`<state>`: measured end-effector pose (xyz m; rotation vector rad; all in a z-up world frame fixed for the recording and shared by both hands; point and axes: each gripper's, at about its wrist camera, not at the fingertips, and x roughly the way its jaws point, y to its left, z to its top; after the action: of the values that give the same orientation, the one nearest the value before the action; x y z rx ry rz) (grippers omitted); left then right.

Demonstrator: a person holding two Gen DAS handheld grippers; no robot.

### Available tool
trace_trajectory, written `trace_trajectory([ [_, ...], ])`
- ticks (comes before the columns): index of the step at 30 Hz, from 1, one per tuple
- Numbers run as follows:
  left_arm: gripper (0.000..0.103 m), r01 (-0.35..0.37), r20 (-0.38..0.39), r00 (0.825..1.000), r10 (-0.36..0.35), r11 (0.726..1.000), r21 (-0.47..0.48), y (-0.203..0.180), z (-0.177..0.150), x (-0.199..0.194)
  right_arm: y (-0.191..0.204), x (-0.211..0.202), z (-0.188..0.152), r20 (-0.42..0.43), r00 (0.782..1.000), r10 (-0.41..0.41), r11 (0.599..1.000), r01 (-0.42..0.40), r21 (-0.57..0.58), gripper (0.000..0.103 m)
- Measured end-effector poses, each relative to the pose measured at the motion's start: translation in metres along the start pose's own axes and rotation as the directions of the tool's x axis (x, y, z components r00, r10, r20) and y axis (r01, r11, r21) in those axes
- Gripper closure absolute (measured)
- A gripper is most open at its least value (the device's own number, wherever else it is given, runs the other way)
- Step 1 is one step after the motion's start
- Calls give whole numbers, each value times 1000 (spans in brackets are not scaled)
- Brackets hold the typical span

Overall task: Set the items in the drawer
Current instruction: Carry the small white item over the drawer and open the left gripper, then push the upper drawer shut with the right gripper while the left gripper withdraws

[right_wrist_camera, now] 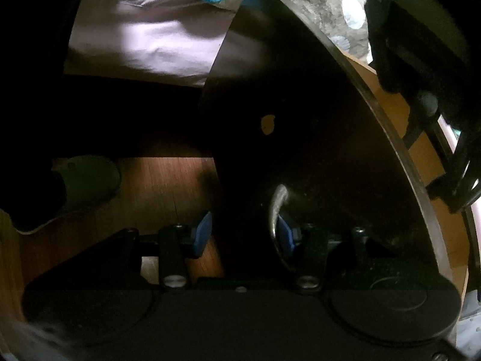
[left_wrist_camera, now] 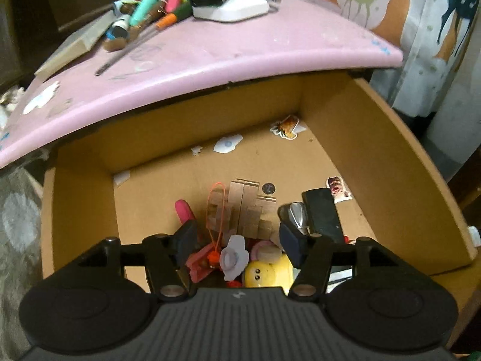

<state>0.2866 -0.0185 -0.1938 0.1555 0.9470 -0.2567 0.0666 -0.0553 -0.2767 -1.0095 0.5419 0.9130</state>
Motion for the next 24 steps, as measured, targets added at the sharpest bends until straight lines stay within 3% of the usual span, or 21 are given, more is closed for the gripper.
trace_trajectory([
  [6,44,9,65,998,-1,993,-119,17,-25,-43,5,2,2,-20,999,-25,1000,25,-14,54],
  [15,44,48,180,984,6,955,-294,43,-77,-103,21,4,0,-49,993,-110,992,106,-70,54],
  [18,44,20,212,976,44,956,-294,44,-91,-115,25,5,1,-62,989,-137,987,131,-93,55],
  [24,43,4,224,973,52,970,-242,49,-99,-119,29,9,3,-89,981,-171,980,160,-114,56],
])
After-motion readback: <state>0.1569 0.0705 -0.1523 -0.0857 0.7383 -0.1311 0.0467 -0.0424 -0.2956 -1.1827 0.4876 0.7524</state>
